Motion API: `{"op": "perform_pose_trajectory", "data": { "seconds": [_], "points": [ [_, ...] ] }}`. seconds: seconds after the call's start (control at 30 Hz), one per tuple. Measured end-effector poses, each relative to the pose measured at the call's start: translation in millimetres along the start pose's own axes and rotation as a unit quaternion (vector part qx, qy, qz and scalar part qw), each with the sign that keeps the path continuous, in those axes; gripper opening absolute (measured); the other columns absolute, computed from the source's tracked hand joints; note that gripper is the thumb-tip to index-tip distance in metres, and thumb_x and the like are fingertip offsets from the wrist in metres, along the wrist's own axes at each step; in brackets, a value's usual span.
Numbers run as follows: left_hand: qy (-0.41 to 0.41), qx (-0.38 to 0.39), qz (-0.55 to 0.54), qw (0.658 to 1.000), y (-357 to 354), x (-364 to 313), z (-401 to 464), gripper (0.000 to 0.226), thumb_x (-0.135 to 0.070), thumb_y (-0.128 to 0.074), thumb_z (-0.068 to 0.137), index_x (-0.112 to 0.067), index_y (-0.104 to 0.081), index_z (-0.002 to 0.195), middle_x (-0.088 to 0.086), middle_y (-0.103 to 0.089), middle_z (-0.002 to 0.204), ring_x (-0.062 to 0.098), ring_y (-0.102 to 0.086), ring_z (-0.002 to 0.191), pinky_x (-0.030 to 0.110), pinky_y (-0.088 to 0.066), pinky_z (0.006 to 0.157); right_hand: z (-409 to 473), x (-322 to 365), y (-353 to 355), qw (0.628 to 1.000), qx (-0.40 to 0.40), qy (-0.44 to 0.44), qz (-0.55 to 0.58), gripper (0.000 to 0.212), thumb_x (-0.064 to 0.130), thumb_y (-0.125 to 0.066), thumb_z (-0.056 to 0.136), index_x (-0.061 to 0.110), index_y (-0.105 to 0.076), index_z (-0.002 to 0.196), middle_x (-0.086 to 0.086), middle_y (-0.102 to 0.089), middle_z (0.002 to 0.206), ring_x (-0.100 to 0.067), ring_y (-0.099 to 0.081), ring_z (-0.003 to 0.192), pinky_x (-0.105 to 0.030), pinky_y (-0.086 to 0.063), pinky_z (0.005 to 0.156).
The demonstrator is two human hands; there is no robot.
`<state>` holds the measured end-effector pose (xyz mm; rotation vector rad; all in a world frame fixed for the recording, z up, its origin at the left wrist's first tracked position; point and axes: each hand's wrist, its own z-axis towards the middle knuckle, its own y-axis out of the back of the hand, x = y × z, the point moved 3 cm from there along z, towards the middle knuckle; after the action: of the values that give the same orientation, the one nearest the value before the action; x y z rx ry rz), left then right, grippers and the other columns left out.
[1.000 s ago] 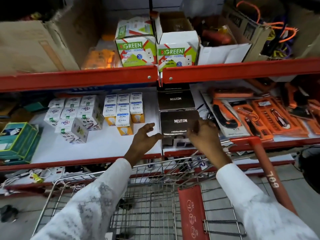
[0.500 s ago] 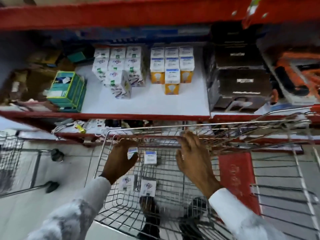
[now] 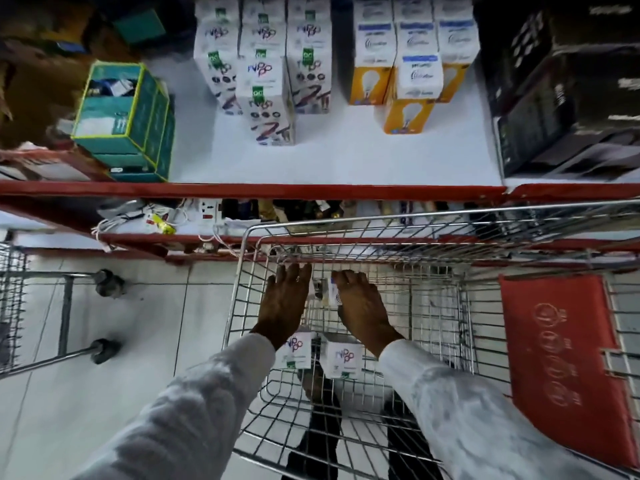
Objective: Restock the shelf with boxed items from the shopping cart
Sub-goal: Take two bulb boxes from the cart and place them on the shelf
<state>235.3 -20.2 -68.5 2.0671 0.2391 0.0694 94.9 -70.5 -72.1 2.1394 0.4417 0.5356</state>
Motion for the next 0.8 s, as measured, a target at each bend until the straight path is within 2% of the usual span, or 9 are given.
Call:
{"op": "perform_pose_trajectory", "data": {
  "seconds": [0.07,0.13,0.23,0.33,0.43,0.57,0.67,0.8],
  "points": [
    [-0.002,-0.01,0.001,1.0,3,3,1,0.087,0.003,-0.063,0.081,-0.012,-0.018,0.154,0.015,-0.037,0.154,0.037,-0.038,0.139,0.047,-0.042,0.109,-4,0,7,1.0,-0.016,0.001,0.018,0.071,0.011,-0.071,0.077,0.02,-0.043,0.141,-0.004,-0.051,0.139,-0.029,-0.047,0.127,-0.038,-0.048,0.095],
    [0.005,-0.024,-0.034,0.999,21,2,-4,0.081,-0.001,-0.063,0.08,-0.012,-0.025,0.151,0.013,-0.041,0.151,0.034,-0.04,0.138,0.044,-0.042,0.108,-14,1,27,0.999,-0.033,0.002,0.026,0.067,0.022,-0.074,0.076,0.021,-0.047,0.137,-0.003,-0.055,0.135,-0.028,-0.05,0.123,-0.037,-0.05,0.092],
    [-0.007,-0.066,-0.101,0.993,67,4,-27,0.073,-0.007,-0.067,0.071,-0.013,-0.042,0.14,0.009,-0.053,0.138,0.03,-0.048,0.127,0.04,-0.045,0.103,-38,5,72,0.997,-0.061,0.001,0.054,0.07,0.035,-0.075,0.073,0.025,-0.048,0.137,-0.001,-0.056,0.133,-0.026,-0.052,0.121,-0.035,-0.05,0.091],
    [-0.051,-0.127,-0.158,0.978,124,13,-61,0.07,-0.015,-0.071,0.067,-0.016,-0.05,0.134,0.006,-0.058,0.129,0.028,-0.053,0.12,0.039,-0.048,0.097,-65,10,131,0.99,-0.094,0.001,0.109,0.075,0.042,-0.079,0.067,0.031,-0.049,0.135,0.001,-0.061,0.126,-0.023,-0.056,0.114,-0.033,-0.049,0.088],
    [-0.076,-0.166,-0.185,0.966,179,29,-91,0.069,-0.019,-0.073,0.066,-0.017,-0.053,0.132,0.005,-0.059,0.126,0.026,-0.056,0.116,0.036,-0.051,0.092,-85,16,191,0.983,-0.117,0.018,0.138,0.077,0.044,-0.08,0.062,0.035,-0.05,0.133,0.006,-0.06,0.125,-0.018,-0.057,0.112,-0.029,-0.049,0.086],
    [-0.07,-0.208,-0.193,0.956,234,53,-107,0.072,-0.021,-0.074,0.064,-0.024,-0.051,0.132,-0.002,-0.055,0.128,0.019,-0.057,0.112,0.026,-0.049,0.089,-92,27,255,0.982,-0.142,0.047,0.118,0.074,0.044,-0.081,0.061,0.034,-0.054,0.129,0.006,-0.056,0.117,-0.016,-0.058,0.107,-0.027,-0.046,0.079],
    [-0.075,-0.235,-0.208,0.947,268,72,-100,0.073,-0.021,-0.079,0.061,-0.022,-0.054,0.129,-0.001,-0.055,0.119,0.02,-0.056,0.106,0.029,-0.052,0.088,-81,35,291,0.979,-0.168,0.056,0.101,0.077,0.044,-0.083,0.061,0.033,-0.052,0.132,0.005,-0.054,0.119,-0.017,-0.056,0.108,-0.027,-0.042,0.078],
    [-0.053,-0.256,-0.211,0.942,302,95,-72,0.075,-0.019,-0.084,0.059,-0.016,-0.057,0.13,0.007,-0.057,0.12,0.027,-0.059,0.108,0.033,-0.05,0.091,-54,46,327,0.976,-0.193,0.062,0.084,0.082,0.044,-0.085,0.06,0.029,-0.053,0.135,0.002,-0.055,0.123,-0.02,-0.056,0.113,-0.031,-0.048,0.085]
  ]
}}
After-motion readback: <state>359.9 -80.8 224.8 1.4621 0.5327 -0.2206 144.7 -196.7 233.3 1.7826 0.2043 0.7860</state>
